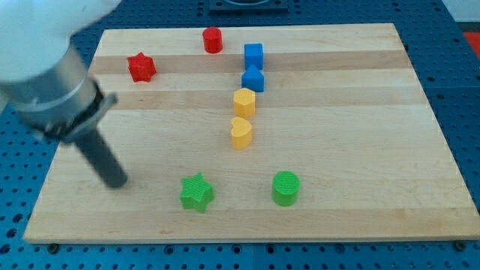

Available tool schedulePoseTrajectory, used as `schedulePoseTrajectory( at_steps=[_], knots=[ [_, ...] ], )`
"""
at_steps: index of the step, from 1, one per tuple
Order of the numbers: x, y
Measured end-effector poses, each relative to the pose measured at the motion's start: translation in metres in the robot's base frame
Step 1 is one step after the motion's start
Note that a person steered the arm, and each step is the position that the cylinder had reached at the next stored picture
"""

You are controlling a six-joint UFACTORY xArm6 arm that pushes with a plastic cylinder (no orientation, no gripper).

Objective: Push the red star towards the center left

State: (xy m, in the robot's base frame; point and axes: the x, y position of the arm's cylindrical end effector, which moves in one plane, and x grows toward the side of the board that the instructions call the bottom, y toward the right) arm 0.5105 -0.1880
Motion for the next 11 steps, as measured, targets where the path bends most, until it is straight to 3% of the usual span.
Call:
schedulePoseTrajectory(
  at_steps=[2,3,5,6,7,8,9,10,11],
  knots=[
    [-0.181,0.046],
    [-0.209,0.047],
    [-0.201,-0.043],
    [-0.253,-0.042],
    [-0.231,-0.061],
    [-0.183,-0.061],
    [-0.173,-0.058],
    [-0.197,-0.067],
    [-0.174,-0.082]
  ],
)
